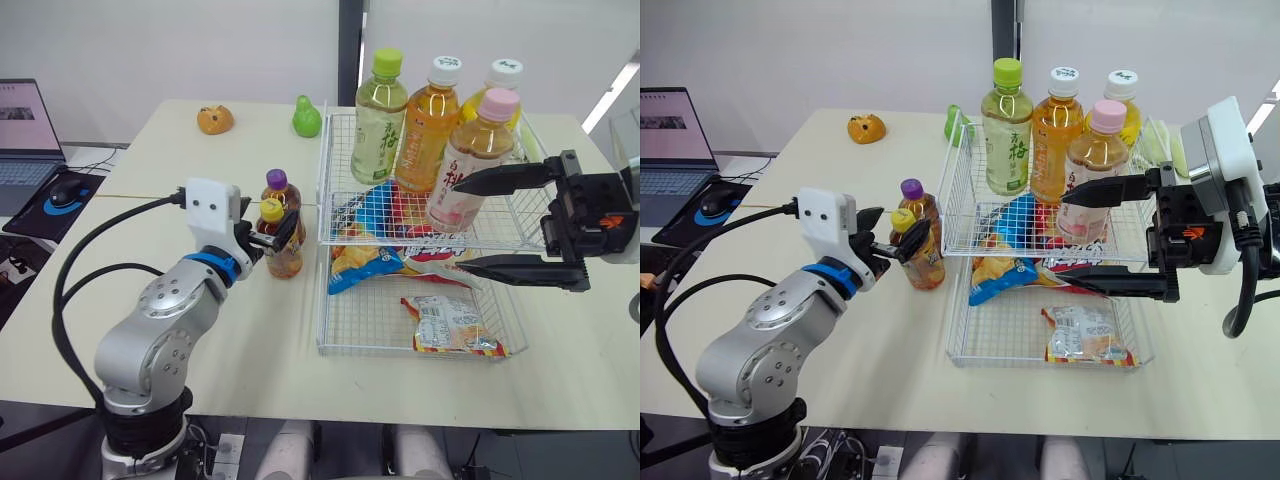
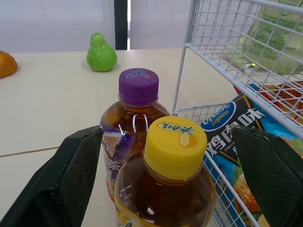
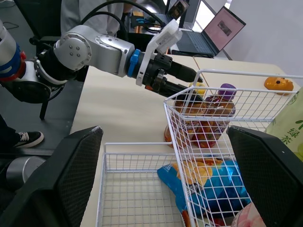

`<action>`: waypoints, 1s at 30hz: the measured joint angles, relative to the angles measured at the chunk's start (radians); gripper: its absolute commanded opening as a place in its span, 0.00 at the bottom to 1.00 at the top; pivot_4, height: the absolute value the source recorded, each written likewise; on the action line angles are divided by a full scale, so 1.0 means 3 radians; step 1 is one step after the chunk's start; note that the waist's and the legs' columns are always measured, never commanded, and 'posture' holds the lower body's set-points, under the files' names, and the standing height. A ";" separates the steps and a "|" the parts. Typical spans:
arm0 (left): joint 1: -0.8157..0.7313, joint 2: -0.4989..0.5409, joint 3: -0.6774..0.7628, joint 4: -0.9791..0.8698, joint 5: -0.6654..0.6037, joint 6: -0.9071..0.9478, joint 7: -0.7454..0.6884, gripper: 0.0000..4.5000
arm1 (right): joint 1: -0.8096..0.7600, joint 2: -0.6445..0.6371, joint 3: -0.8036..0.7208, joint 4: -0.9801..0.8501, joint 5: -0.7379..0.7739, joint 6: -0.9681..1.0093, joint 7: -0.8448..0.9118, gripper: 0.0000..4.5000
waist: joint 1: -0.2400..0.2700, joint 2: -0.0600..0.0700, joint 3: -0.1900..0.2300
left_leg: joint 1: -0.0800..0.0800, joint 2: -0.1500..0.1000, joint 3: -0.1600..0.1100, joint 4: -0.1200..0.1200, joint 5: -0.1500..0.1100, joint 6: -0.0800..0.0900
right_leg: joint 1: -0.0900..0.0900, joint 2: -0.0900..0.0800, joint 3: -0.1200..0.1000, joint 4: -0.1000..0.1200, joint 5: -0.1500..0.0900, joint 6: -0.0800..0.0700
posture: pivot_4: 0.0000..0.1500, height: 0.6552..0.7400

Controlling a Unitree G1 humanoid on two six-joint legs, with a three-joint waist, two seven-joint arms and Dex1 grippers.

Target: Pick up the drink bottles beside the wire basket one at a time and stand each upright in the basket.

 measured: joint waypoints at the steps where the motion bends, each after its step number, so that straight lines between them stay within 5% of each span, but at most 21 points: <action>1: -0.0012 -0.0010 -0.0011 0.0023 0.0014 -0.0009 0.0005 0.99 | 0.0000 0.0000 0.0000 -0.0001 0.0000 0.0000 -0.0006 1.00 | 0.0000 0.0000 0.0000 | 0.0000 0.0000 0.0000 0.0000 0.0000 0.0000 | 0.0000 0.0000 0.0000 0.0000 0.0000 0.0000 | 1.00 1.00; 4: -0.0019 -0.0064 -0.0075 0.0094 0.0088 -0.0075 0.0018 0.99 | 0.0000 0.0000 0.0000 -0.0001 0.0002 0.0002 -0.0034 1.00 | 0.0000 0.0000 0.0000 | 0.0000 0.0000 0.0000 0.0000 0.0000 0.0000 | 0.0000 0.0000 0.0000 0.0000 0.0000 0.0000 | 1.00 1.00; 7: -0.0024 -0.0110 -0.0126 0.0171 0.0147 -0.0124 0.0016 0.86 | 0.0001 -0.0002 -0.0003 -0.0007 0.0007 0.0013 -0.0051 1.00 | 0.0000 0.0000 0.0000 | 0.0000 0.0000 0.0000 0.0000 0.0000 0.0000 | 0.0000 0.0000 0.0000 0.0000 0.0000 0.0000 | 1.00 1.00; 15: -0.0093 -0.0118 -0.0202 0.0335 0.0302 -0.0361 -0.0034 0.31 | 0.0027 -0.0011 -0.0095 -0.0061 0.0017 0.0051 -0.0110 1.00 | 0.0009 0.0000 0.0000 | 0.0000 -0.0001 0.0000 0.0000 0.0000 0.0000 | 0.0000 0.0000 0.0000 0.0000 0.0000 0.0000 | 1.00 1.00; 24: 0.0163 -0.0031 -0.0129 0.0112 0.0240 -0.0432 -0.0266 0.31 | 0.0101 -0.0026 -0.0151 -0.0101 0.0042 0.0118 -0.0134 1.00 | 0.0029 0.0000 0.0000 | 0.0000 -0.0001 0.0000 -0.0001 0.0000 0.0000 | -0.0001 -0.0001 0.0000 -0.0002 0.0000 0.0001 | 1.00 1.00; 30: 0.0369 0.0246 0.0294 -0.0222 -0.0428 -0.0227 -0.0617 0.31 | 0.0156 -0.0059 -0.0283 -0.0096 0.0043 0.0128 -0.0178 1.00 | 0.0032 -0.0001 0.0001 | -0.0005 0.0001 -0.0004 -0.0001 0.0000 0.0000 | -0.0004 0.0001 -0.0003 -0.0003 0.0000 0.0000 | 1.00 1.00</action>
